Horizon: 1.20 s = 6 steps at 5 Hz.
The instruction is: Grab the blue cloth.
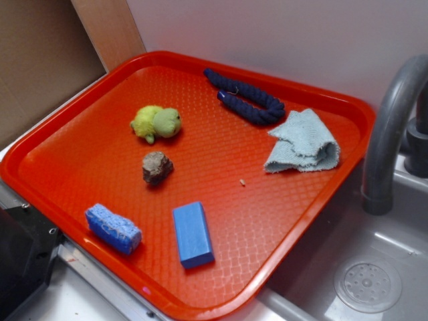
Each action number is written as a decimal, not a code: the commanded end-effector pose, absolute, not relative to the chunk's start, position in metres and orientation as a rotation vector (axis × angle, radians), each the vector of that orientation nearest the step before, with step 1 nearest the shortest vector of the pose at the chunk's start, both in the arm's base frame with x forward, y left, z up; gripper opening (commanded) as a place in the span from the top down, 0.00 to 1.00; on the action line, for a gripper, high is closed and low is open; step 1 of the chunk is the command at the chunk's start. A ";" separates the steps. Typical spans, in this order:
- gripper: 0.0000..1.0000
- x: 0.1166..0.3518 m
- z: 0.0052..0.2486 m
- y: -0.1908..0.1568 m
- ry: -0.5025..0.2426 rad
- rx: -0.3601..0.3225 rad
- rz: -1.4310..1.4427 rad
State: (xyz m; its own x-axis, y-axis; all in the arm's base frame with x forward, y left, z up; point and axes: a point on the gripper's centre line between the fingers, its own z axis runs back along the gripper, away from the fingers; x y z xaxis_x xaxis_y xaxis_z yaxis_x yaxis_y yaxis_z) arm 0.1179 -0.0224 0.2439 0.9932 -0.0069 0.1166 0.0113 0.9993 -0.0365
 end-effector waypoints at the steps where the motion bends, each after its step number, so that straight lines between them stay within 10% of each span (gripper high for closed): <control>1: 0.00 0.118 0.244 -0.022 -0.117 -0.037 -0.009; 3: 0.00 0.212 0.211 -0.064 -0.127 0.113 -0.521; 6: 0.00 0.292 0.145 -0.117 -0.153 0.225 -1.194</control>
